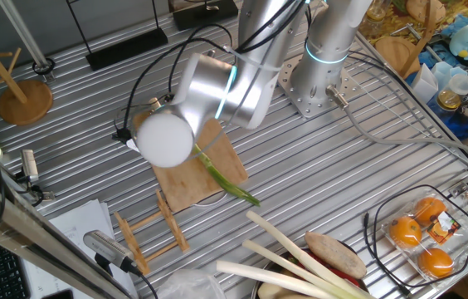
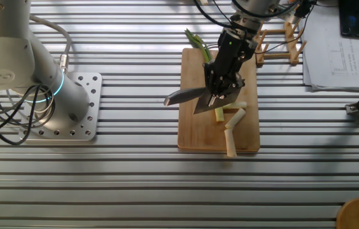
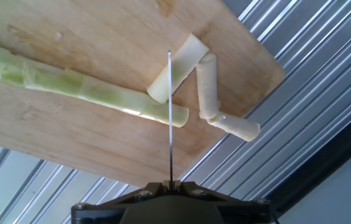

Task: Chop the scallions

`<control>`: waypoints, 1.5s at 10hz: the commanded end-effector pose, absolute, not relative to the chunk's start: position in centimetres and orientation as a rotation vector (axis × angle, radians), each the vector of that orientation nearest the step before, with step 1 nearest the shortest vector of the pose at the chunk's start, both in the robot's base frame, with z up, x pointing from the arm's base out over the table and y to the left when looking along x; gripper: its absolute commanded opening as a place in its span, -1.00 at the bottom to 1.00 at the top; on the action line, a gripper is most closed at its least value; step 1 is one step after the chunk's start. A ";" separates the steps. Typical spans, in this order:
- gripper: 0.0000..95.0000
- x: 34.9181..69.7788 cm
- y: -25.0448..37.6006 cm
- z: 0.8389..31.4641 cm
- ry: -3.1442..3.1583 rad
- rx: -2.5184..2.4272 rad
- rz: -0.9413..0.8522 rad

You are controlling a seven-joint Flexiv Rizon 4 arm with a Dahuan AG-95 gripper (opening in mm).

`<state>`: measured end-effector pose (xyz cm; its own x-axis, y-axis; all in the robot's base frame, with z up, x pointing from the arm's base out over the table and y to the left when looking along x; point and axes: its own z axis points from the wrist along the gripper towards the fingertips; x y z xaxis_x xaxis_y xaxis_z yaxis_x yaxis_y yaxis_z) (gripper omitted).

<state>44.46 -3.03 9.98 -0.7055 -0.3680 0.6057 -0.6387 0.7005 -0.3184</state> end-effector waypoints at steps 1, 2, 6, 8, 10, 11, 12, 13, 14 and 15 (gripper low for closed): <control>-1.00 44.4 -3.1 10.0 -2.404 0.768 0.727; -1.00 44.3 -3.1 10.1 -2.405 0.767 0.733; -1.00 43.8 -3.4 9.9 -2.409 0.765 0.764; -1.00 43.7 -3.5 9.9 -2.422 0.757 0.784; -1.00 43.6 -3.4 10.1 -2.444 0.737 0.803; -1.00 43.5 -3.5 10.1 -2.456 0.723 0.819; -1.00 43.4 -3.6 10.1 -2.460 0.717 0.829; -1.00 43.4 -3.6 10.0 -2.459 0.716 0.842; -1.00 43.3 -3.6 10.0 -2.458 0.719 0.854; -1.00 43.2 -3.7 9.9 -2.461 0.722 0.874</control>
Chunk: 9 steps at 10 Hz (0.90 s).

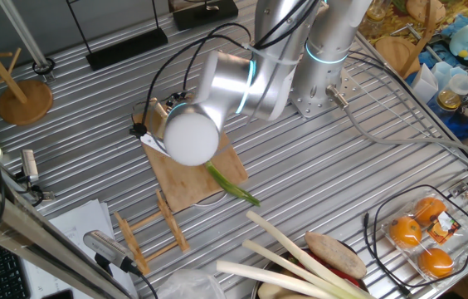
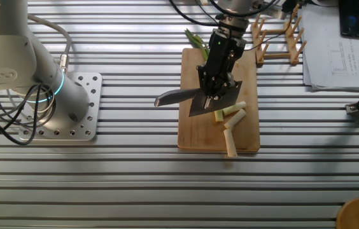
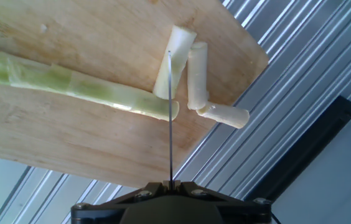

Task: Chop the scallions

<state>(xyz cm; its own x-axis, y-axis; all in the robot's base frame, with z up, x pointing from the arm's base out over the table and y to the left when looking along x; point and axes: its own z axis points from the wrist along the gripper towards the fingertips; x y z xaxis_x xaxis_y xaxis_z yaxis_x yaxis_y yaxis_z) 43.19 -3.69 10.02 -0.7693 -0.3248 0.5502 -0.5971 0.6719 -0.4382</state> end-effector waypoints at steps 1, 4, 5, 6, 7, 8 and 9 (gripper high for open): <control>-1.00 43.1 -3.8 9.9 -2.461 0.721 0.883; -1.00 43.0 -3.8 9.9 -2.454 0.728 0.917; -1.00 43.0 -3.8 9.9 -2.454 0.732 0.920; -1.00 43.0 -3.9 9.8 -2.456 0.740 0.922; -1.00 42.9 -3.9 9.8 -2.471 0.741 0.895; -1.00 42.9 -3.9 9.9 -2.485 0.736 0.866; -1.00 42.9 -3.8 10.1 -2.492 0.720 0.858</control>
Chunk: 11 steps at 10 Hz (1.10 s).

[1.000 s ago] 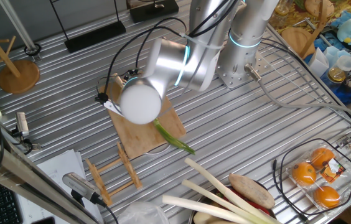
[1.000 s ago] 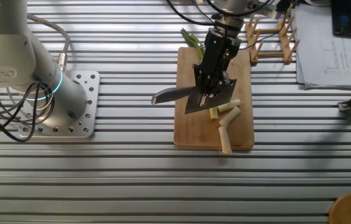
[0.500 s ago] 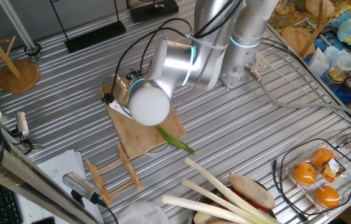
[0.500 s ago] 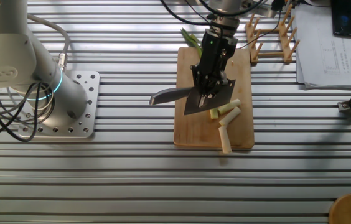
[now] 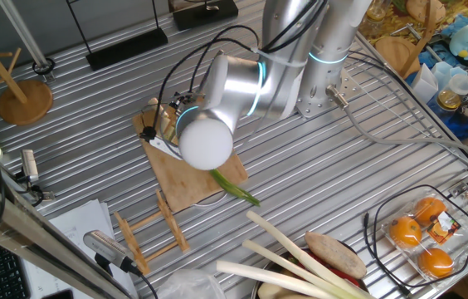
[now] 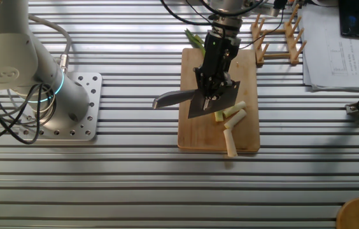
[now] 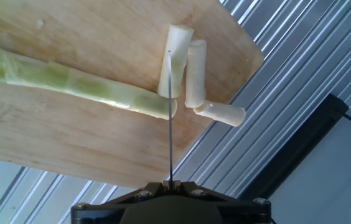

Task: Chop the scallions

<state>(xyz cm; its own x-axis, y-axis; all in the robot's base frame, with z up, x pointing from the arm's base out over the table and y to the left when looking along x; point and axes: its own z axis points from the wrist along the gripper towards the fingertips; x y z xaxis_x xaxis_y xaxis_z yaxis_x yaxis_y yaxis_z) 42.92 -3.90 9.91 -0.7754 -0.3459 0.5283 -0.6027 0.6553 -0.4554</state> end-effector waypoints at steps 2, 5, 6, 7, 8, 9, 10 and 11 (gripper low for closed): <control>-1.00 42.5 -3.8 10.7 -2.546 0.634 0.833; -1.00 42.5 -3.8 10.5 -2.562 0.634 0.822; -1.00 42.5 -3.8 10.5 -2.564 0.643 0.812; -1.00 42.6 -3.8 10.5 -2.564 0.656 0.806; -1.00 42.6 -3.8 10.5 -2.568 0.665 0.799; -1.00 42.6 -3.8 10.5 -2.574 0.681 0.775; -1.00 42.6 -3.8 10.5 -2.601 0.686 0.712; -1.00 42.6 -3.8 10.5 -2.614 0.687 0.676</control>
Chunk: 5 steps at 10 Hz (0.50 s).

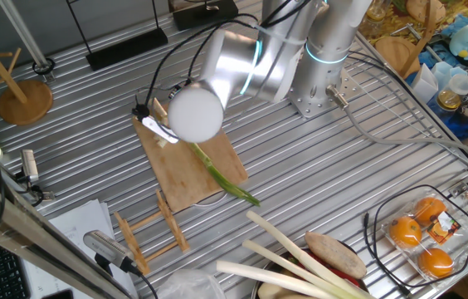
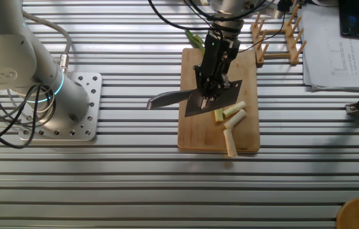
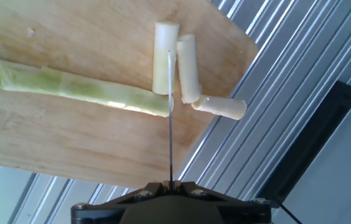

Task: Chop the scallions

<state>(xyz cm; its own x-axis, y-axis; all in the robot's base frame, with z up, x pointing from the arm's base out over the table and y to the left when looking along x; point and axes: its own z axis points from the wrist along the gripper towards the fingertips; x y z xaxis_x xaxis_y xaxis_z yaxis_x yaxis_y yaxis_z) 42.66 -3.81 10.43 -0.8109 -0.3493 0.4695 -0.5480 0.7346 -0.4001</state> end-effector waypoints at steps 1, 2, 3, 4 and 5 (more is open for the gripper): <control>-1.00 42.6 -3.8 10.5 -2.623 0.671 0.668; -1.00 42.6 -3.8 10.5 -2.626 0.653 0.667; -1.00 42.6 -3.8 10.5 -2.640 0.615 0.680; -1.00 42.6 -3.8 10.5 -2.650 0.591 0.685; -1.00 42.6 -3.8 10.5 -2.660 0.595 0.690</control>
